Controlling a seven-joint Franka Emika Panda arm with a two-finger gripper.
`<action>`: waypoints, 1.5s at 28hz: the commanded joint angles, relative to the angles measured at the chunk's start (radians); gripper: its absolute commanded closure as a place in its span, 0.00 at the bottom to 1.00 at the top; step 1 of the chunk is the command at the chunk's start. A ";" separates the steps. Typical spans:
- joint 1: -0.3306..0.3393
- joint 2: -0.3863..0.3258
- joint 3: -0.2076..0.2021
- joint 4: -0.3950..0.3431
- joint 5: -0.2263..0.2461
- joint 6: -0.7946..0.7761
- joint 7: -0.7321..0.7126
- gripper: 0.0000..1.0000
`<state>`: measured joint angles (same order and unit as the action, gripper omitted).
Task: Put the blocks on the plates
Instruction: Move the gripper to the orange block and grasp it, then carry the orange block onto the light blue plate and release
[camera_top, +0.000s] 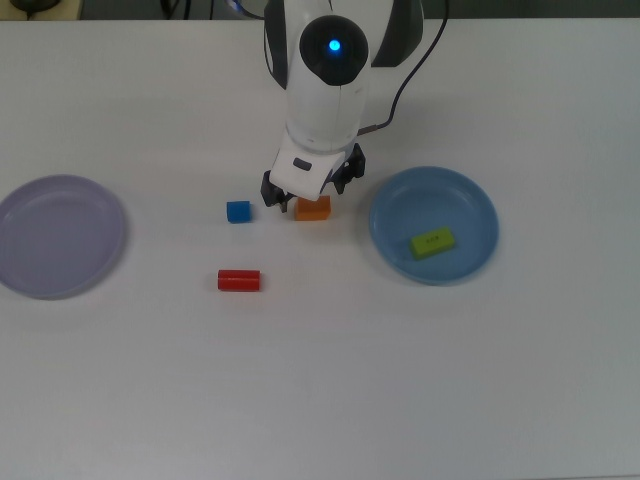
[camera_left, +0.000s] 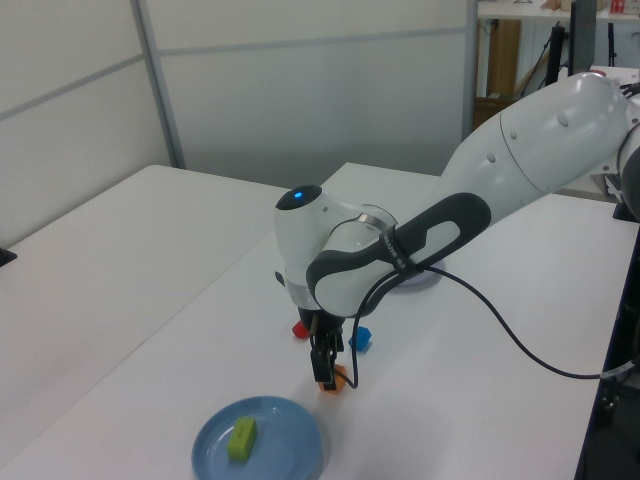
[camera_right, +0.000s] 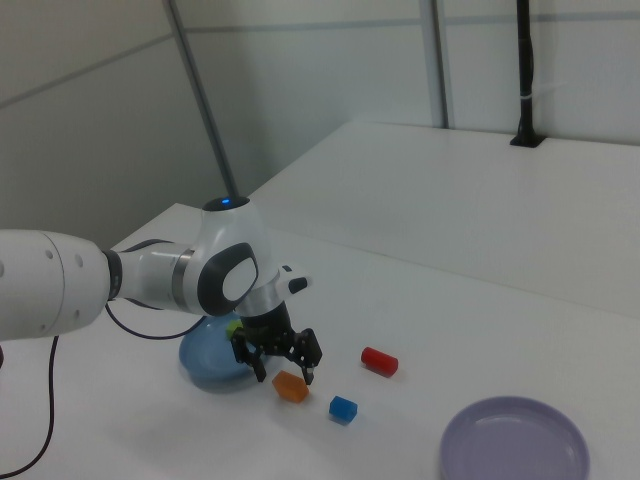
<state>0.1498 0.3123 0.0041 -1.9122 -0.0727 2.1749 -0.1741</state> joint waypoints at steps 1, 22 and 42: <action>0.007 -0.004 -0.001 -0.028 0.007 0.045 0.021 0.21; 0.004 0.001 -0.001 -0.018 -0.013 0.046 0.018 0.58; 0.126 -0.062 0.060 0.075 -0.030 -0.024 0.200 0.57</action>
<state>0.2223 0.2531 0.0396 -1.8428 -0.0750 2.1732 -0.0722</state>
